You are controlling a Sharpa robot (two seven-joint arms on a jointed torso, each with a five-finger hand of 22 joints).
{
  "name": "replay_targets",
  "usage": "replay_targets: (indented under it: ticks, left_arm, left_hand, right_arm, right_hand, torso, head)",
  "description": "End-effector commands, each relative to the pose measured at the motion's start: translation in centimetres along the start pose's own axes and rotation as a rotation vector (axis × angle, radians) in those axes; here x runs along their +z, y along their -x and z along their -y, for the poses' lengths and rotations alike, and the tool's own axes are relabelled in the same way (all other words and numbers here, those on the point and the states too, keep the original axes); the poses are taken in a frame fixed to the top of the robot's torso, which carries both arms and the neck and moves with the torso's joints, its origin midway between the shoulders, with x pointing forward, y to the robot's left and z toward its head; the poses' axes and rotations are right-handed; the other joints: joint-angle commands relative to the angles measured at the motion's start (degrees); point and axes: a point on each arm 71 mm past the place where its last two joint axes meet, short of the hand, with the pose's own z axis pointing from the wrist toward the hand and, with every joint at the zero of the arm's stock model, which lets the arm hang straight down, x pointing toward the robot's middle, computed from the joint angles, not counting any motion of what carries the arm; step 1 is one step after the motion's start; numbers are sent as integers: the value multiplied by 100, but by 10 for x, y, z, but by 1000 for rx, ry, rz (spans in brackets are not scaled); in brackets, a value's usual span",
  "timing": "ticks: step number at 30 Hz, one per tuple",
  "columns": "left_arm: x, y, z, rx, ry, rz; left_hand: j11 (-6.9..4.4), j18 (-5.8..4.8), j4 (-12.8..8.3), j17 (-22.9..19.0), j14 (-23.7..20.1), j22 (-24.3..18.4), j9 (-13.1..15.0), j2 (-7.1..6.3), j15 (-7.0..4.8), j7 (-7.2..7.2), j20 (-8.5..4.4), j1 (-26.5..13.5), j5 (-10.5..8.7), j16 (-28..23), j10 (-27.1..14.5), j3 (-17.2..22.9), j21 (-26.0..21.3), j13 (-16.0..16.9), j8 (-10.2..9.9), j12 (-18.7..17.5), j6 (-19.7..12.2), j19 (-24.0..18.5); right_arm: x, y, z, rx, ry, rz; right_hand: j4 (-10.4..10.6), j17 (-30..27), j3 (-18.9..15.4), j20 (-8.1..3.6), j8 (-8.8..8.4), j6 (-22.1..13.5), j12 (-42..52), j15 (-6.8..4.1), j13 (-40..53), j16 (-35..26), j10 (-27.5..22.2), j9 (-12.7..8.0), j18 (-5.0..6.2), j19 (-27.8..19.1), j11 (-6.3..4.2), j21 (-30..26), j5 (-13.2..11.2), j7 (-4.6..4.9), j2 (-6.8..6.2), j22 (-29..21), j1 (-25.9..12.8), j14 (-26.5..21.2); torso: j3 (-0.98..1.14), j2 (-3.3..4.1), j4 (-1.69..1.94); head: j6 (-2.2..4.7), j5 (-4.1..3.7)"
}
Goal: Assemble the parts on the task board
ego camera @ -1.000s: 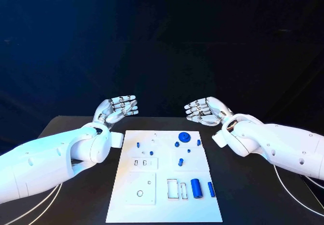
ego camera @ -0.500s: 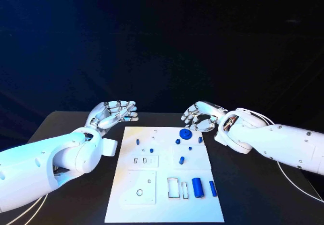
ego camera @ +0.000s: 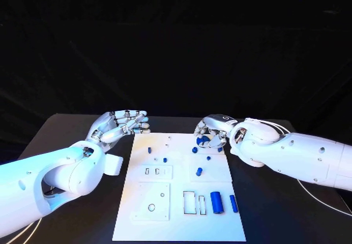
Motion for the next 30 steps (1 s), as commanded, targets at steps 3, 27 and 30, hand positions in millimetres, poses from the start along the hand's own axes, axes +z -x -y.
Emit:
replay_targets:
  ticks: [3, 27, 30]
  left_arm:
    - [-1, -5, 5, -15, -11, -46]
    - [1, -2, 14, -17, -36, -31]
    - [1, -2, 15, -17, -36, -32]
  left_hand:
    - [31, 58, 4, 6, -42, -4, 6, -24, -6, 140, 7, -12, -28, -28, 23, 46, 13, -5, 16, -37, -20, -1]
    - [48, 54, -3, 49, -204, -7, 15, -34, 25, 156, 27, -35, -34, -89, 24, 67, 19, -10, 18, -74, -36, -26]
    - [49, 54, -4, 50, -207, -8, 15, -34, 25, 158, 27, -35, -34, -90, 25, 68, 19, -10, 18, -75, -36, -27]
  right_arm:
    - [0, -5, -1, -63, -27, -35]
    - [5, -20, -7, -58, -28, -74]
    - [8, -21, -9, -56, -26, -75]
  right_hand:
    - [38, 152, -25, 1, -20, -14, -27, 32, 17, 144, -46, 17, -61, 48, 8, 111, 15, 21, -4, 147, 80, 295]
    - [171, 460, 14, 11, 2, 43, -1, 31, 88, 456, 70, 82, -121, 179, -7, 444, 39, 15, 43, 602, 93, 324]
    - [184, 469, 46, 10, 7, 53, 5, 30, 96, 470, 96, 90, -124, 183, -10, 464, 41, 15, 58, 630, 103, 321]
  torso:
    - [-28, 90, 33]
    - [-71, 182, 88]
    - [-71, 191, 83]
  head:
    - [19, -2]
    - [-39, -85]
    - [-38, -68]
